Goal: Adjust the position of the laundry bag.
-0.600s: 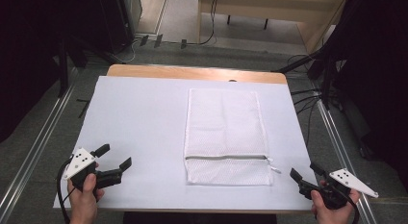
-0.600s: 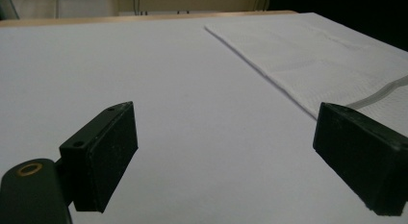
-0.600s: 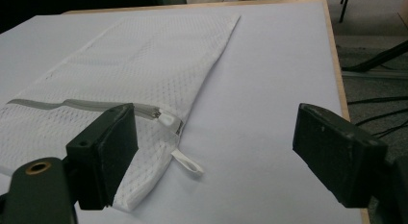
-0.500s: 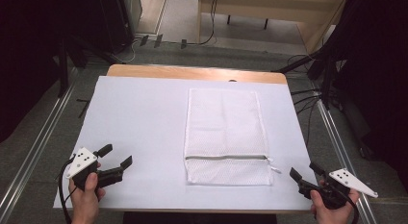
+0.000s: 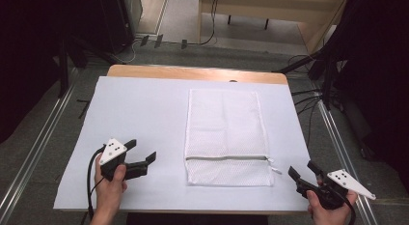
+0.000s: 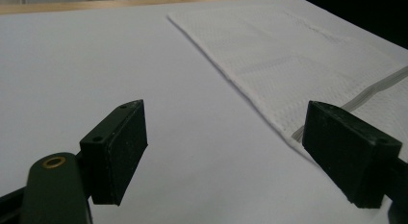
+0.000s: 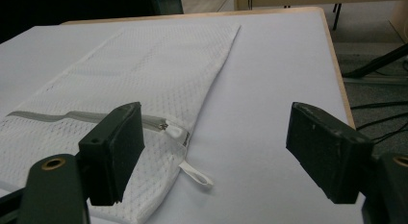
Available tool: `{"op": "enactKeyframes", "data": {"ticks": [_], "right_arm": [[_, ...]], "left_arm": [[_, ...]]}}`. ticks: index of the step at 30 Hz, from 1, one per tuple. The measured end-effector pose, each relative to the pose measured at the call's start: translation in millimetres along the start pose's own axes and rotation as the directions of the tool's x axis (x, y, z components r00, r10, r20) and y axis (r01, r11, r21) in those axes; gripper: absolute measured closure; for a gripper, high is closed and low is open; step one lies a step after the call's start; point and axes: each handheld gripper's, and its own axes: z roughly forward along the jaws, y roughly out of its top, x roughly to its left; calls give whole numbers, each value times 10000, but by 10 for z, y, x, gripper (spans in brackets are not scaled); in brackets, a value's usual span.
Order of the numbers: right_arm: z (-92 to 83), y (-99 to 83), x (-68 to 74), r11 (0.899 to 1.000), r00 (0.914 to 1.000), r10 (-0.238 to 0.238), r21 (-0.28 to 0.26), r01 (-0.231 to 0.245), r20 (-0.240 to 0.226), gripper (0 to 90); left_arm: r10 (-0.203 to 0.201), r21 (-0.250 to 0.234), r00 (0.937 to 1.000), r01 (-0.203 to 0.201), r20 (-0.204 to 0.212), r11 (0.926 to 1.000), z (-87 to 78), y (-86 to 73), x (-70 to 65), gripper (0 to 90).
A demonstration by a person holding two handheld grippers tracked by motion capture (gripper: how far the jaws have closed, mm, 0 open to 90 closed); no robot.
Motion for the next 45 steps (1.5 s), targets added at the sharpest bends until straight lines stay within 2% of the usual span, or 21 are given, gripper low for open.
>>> {"op": "enactKeyframes", "data": {"ticks": [6, 10, 12, 13, 14, 15, 16, 17, 20, 23, 24, 26, 27, 28, 31, 33, 35, 38, 39, 40, 45], "right_arm": [[42, 5, 21, 10000, 10000, 15, 46, -15, -44, 215], [67, 18, 39, 10000, 9999, -57, 49, 58, -93, 220], [75, 19, 55, 9999, 9999, -67, 80, 68, -128, 221], [80, 19, 59, 9999, 9998, -115, 87, 116, -137, 221], [84, 17, 67, 9999, 9998, -113, 115, 114, -136, 221], [94, 15, 76, 9998, 9997, -149, 121, 151, -174, 222], [94, 15, 76, 9998, 9997, -149, 121, 151, -174, 222], [99, 14, 80, 9998, 9997, -163, 134, 165, -187, 223], [109, 8, 94, 9996, 9994, -210, 161, 214, -259, 225], [111, 5, 104, 9995, 9991, -264, 155, 269, -324, 228], [111, 5, 104, 9995, 9991, -264, 155, 269, -324, 228], [116, 2, 103, 9995, 9991, -241, 181, 247, -344, 230], [118, -1, 101, 9994, 9990, -267, 190, 274, -348, 231], [120, -5, 101, 9994, 9990, -272, 200, 279, -354, 234], [116, -15, 104, 9993, 9991, -244, 259, 254, -359, 236], [114, -15, 95, 9994, 9992, -240, 257, 248, -332, 238], [112, -12, 89, 9996, 9994, -174, 234, 181, -298, 241], [113, -14, 90, 9994, 9994, -199, 276, 207, -279, 244], [117, -16, 89, 9993, 9993, -211, 295, 220, -300, 245], [122, -19, 89, 9992, 9993, -213, 322, 223, -294, 246], [141, -30, 91, 9989, 9996, -130, 452, 141, -240, 251]], "left_arm": [[-100, 191, 9996, 95, 264, 9998, 276, 173, -135, 164], [-486, 741, 9979, 453, 430, 9962, 496, 253, -211, 165], [-695, 1233, 9974, 669, 168, 9901, 612, 283, -246, 220], [-798, 1607, 9967, 807, -120, 9837, 675, 295, -258, 245], [-1076, 1985, 9936, 1125, -354, 9736, 740, 305, -258, 277], [-1479, 2304, 9883, 1526, -378, 9611, 797, 317, -241, 329], [-1924, 2471, 9810, 1925, -248, 9497, 850, 326, -222, 329], [-2203, 2643, 9754, 2152, -107, 9401, 906, 337, -209, 353], [-2354, 2956, 9719, 2262, -47, 9281, 1021, 362, -216, 429], [-2653, 3485, 9642, 2503, -48, 9033, 1159, 389, -206, 498], [-2828, 3632, 9591, 2662, -79, 8929, 1190, 393, -195, 498], [-3248, 3910, 9452, 3112, -329, 8662, 1268, 399, -165, 583], [-3280, 4005, 9431, 3213, -538, 8581, 1305, 401, -160, 598], [-3253, 4082, 9440, 3184, -546, 8556, 1325, 402, -157, 616], [-3421, 4401, 9391, 3203, -314, 8389, 1388, 398, -170, 629], [-3396, 4606, 9403, 3105, -208, 8315, 1422, 388, -192, 636], [-3358, 4611, 9416, 3096, -267, 8316, 1432, 383, -198, 656], [-3556, 4719, 9346, 3176, -93, 8225, 1436, 382, -200, 671], [-3459, 4710, 9382, 3097, -104, 8259, 1438, 379, -212, 679], [-3427, 4816, 9394, 3025, -48, 8225, 1438, 380, -219, 688], [-3356, 4882, 9420, 2943, -32, 8216, 1465, 375, -238, 748]]}}
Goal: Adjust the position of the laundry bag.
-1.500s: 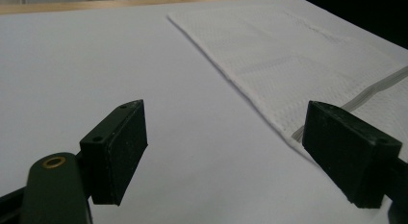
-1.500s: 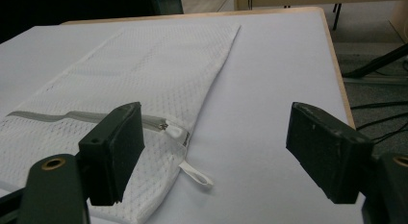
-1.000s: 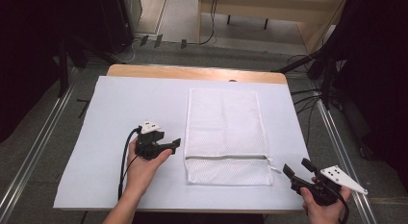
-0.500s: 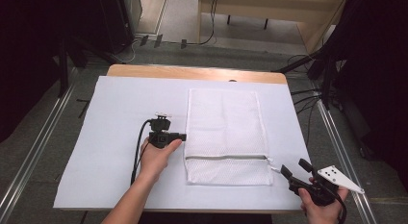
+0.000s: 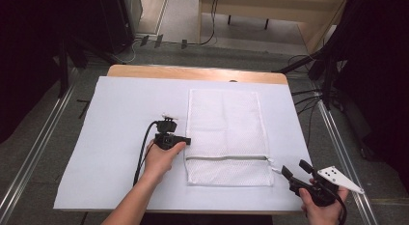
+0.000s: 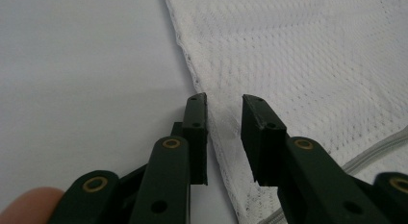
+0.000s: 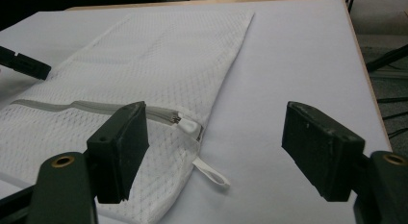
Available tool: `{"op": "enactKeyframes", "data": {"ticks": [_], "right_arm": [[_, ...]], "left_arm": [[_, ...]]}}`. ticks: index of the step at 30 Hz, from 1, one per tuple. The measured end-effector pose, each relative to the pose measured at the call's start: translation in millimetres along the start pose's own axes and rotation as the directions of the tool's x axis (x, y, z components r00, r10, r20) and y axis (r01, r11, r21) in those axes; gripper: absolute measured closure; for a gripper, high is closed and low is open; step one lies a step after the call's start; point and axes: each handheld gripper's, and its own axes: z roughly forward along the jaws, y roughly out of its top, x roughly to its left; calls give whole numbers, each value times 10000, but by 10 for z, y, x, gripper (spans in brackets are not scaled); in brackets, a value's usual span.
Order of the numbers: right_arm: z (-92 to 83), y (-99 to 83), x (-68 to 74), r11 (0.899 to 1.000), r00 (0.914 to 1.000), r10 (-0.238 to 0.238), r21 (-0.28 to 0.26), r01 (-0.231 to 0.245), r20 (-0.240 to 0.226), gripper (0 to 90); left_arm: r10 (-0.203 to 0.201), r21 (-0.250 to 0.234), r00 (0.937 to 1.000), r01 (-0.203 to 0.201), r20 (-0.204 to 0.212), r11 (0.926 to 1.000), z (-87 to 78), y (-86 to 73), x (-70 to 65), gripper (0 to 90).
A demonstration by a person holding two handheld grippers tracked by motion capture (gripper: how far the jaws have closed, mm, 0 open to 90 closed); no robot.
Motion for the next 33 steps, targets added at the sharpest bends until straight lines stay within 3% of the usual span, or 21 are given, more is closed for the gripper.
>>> {"op": "enactKeyframes", "data": {"ticks": [7, 9, 17, 19, 24, 29, 33], "right_arm": [[17, -7, 2, 9999, 10000, -72, 94, 72, 46, 260], [18, -6, 3, 9999, 10000, -35, 132, 34, 74, 263], [2, -12, -36, 9999, 9999, 24, 127, -26, 137, 270], [2, -13, -46, 9999, 9999, 25, 157, -27, 138, 271], [11, -12, -29, 9998, 9999, -11, 208, 8, 123, 273], [18, -13, -12, 9998, 9999, -56, 200, 53, 128, 275], [24, -15, -9, 9997, 9999, -61, 240, 59, 101, 276]], "left_arm": [[32, 63, 10000, -32, 43, 10000, 23, 12, 25, 858], [54, 93, 9997, -56, 242, 9999, 33, 13, 37, 899], [160, -31, 9969, -158, 770, 9999, -62, -26, 83, 900], [80, -54, 9950, -75, 992, 10000, -123, -57, 128, 900], [80, -117, 9944, -68, 1058, 9999, -278, -143, 269, 900], [79, -71, 9953, -73, 961, 9999, -482, -215, 445, 900], [-131, -215, 9967, 148, 804, 9997, -661, -257, 627, 900]]}}
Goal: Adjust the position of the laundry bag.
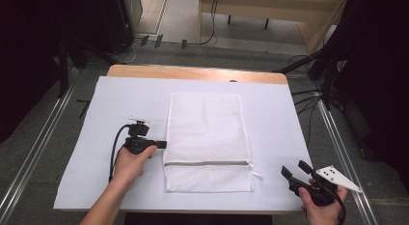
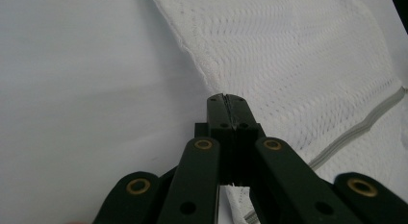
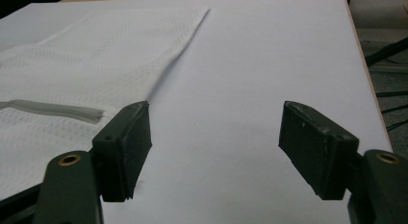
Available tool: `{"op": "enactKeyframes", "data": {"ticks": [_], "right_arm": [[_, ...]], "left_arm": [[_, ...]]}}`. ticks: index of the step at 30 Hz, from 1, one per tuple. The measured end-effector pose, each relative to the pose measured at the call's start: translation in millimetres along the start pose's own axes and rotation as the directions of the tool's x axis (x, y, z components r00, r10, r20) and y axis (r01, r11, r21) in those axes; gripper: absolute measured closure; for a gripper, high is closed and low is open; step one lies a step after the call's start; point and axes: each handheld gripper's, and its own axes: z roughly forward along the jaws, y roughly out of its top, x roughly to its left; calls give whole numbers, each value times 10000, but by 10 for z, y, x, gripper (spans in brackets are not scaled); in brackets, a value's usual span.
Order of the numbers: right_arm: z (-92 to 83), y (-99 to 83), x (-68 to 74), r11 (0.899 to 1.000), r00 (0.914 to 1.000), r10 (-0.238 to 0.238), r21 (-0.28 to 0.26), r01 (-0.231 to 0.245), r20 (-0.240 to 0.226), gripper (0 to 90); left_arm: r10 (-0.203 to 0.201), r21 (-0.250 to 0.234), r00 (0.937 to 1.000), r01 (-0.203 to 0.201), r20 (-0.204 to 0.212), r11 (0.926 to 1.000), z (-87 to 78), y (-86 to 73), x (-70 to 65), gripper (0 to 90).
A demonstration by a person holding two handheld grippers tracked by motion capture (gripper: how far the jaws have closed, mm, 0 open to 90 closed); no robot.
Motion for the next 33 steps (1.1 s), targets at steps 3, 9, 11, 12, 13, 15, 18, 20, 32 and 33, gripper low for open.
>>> {"op": "enactKeyframes", "data": {"ticks": [3, 9, 11, 12, 13, 15, 18, 20, 32, 33], "right_arm": [[3, 0, 4, 10000, 10000, -29, -3, 29, 3, 276], [11, -2, 15, 10000, 10000, 13, 22, -13, 6, 276], [8, -3, 16, 10000, 10000, -20, 14, 20, -7, 276], [7, -4, 15, 10000, 10000, -25, 8, 25, -8, 276], [6, -5, 14, 10000, 10000, -11, 16, 11, -10, 276], [11, -12, 8, 10000, 10000, 47, 28, -47, 3, 276], [21, -9, -2, 10000, 10000, 38, 33, -38, 24, 277], [27, -6, -8, 10000, 9999, 83, 54, -83, -103, 286], [78, 97, 281, 9997, 9969, 115, 234, -97, -774, 219], [89, 105, 321, 9997, 9962, 95, 216, -77, -865, 209]], "left_arm": [[-101, -89, 9999, 100, -88, 9999, -133, -55, 101, 900], [-444, -526, 9990, 443, -5, 9976, -272, -122, 258, 900], [-553, -679, 9985, 549, -48, 9962, -297, -154, 290, 900], [-665, -789, 9978, 666, 34, 9947, -305, -181, 306, 900], [-638, -810, 9979, 642, 73, 9946, -306, -212, 323, 900], [-538, -857, 9983, 557, 246, 9948, -308, -267, 335, 774], [-360, -1615, 9991, 389, 208, 9861, -364, -358, 324, 489], [-446, -1750, 9982, 367, -413, 9839, -389, -384, 302, 388], [1020, -2590, 9915, -1196, -804, 9584, -526, -436, -23, 219], [1197, -2605, 9902, -1347, -726, 9561, -519, -445, -46, 201]]}}
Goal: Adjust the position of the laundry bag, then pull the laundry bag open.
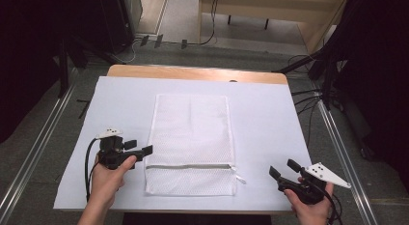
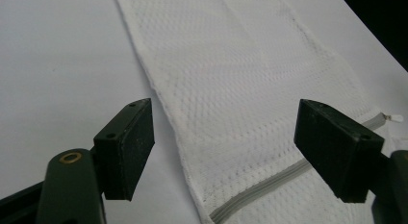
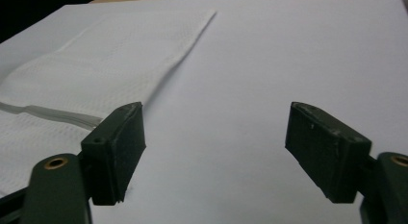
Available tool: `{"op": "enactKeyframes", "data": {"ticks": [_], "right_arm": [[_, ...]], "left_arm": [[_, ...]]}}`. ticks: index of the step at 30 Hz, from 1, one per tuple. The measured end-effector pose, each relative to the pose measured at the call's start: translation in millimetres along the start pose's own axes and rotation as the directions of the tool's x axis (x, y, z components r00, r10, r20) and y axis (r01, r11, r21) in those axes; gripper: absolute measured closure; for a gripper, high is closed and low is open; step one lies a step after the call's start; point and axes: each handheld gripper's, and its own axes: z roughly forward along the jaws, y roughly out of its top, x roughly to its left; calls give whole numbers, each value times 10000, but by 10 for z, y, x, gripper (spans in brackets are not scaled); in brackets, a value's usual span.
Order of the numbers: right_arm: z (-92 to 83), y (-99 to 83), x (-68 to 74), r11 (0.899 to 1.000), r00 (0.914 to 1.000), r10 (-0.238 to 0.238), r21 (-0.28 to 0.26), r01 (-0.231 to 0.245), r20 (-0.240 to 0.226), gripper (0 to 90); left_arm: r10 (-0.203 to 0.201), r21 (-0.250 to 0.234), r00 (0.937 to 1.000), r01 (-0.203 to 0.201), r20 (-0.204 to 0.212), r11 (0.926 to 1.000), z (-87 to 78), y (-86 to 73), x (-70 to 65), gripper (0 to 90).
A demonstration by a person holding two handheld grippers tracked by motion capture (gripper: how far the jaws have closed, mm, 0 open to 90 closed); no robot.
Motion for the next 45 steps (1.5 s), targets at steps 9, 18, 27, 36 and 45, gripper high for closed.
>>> {"op": "enactKeyframes", "data": {"ticks": [9, 18, 27, 36, 45], "right_arm": [[117, 2, 244, 9986, 9987, 190, -483, -213, -477, 427], [259, -56, 375, 9995, 9836, 78, 311, -22, -1803, 566], [364, -107, 422, 9964, 9755, 319, 831, -140, -2177, 642], [521, -195, 508, 9867, 9732, 225, 1620, 153, -2288, 532], [659, -289, 651, 9732, 9747, -521, 2077, 983, -2173, 542]], "left_arm": [[614, -294, 9977, -606, 276, 9977, 66, -1, -236, 203], [939, -10, 9938, -940, 600, 9956, 228, -16, -448, 273], [1180, 250, 9884, -1209, 960, 9923, 375, -67, -611, 302], [1207, 413, 9859, -1262, 1162, 9911, 430, -95, -665, 310], [1224, 445, 9849, -1286, 1221, 9907, 444, -102, -682, 313]]}}
